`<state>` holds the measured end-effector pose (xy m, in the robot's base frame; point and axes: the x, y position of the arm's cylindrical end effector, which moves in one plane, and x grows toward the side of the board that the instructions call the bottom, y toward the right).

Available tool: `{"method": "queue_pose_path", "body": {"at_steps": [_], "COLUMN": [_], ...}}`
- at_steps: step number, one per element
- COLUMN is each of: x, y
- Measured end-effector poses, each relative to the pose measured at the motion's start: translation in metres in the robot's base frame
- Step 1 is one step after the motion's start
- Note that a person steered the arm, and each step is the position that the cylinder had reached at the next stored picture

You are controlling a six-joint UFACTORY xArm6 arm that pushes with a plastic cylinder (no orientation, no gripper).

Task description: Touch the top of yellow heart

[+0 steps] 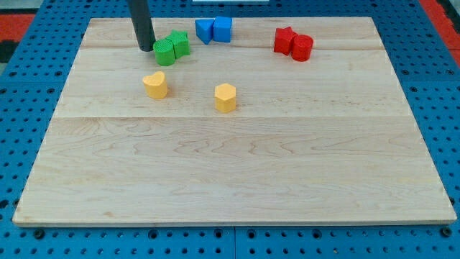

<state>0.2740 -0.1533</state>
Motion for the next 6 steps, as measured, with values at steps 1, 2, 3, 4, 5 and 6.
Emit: {"method": "queue_pose_path", "body": {"at_steps": [1, 2, 3, 4, 5, 6], "x": [0.003, 0.004, 0.004, 0.034, 0.072, 0.086], "y": [0.015, 0.012, -0.009, -0.015, -0.006, 0.023]}}
